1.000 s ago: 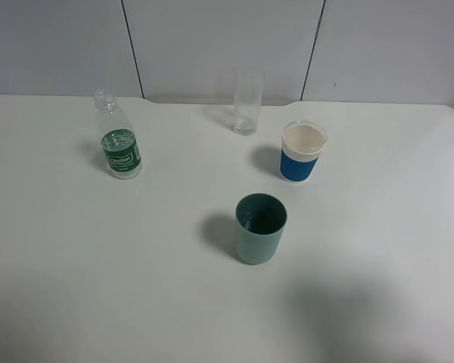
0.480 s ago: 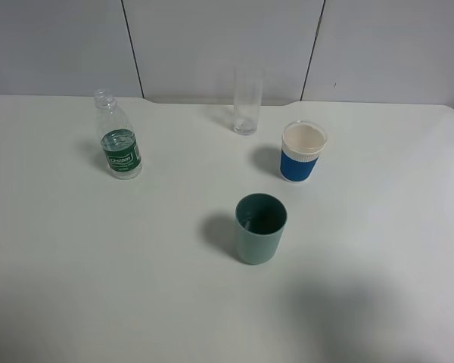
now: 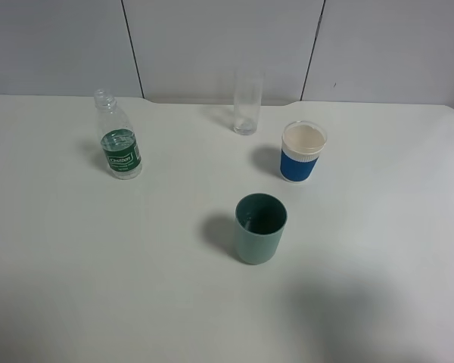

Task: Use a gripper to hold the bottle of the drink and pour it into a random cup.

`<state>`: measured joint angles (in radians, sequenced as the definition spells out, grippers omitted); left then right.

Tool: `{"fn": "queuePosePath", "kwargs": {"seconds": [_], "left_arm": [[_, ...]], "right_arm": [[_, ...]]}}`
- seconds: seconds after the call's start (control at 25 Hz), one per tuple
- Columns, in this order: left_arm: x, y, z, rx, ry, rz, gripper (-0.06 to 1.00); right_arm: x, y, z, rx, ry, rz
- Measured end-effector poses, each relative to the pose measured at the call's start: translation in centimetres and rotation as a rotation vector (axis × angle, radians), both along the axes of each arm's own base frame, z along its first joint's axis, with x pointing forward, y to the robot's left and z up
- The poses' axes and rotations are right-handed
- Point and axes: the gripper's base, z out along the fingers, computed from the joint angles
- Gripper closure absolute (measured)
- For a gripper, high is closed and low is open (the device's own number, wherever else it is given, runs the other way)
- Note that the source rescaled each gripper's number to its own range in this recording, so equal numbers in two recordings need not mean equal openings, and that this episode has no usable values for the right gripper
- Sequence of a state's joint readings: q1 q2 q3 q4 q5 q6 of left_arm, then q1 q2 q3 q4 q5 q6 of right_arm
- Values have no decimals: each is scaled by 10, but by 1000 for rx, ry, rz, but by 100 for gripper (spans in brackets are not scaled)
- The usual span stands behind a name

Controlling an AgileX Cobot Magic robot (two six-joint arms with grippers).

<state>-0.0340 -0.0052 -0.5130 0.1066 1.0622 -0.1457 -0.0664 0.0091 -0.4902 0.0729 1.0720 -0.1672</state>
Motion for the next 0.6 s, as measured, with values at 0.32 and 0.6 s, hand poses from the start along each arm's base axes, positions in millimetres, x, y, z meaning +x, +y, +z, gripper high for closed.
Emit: {"fn": "queuePosePath", "kwargs": {"seconds": [0.32, 0.6], "left_arm": [[0, 0, 0, 0, 0, 0, -5], [0, 0, 0, 0, 0, 0, -6]], "right_arm": [[0, 0, 0, 0, 0, 0], [0, 0, 0, 0, 0, 0]]}}
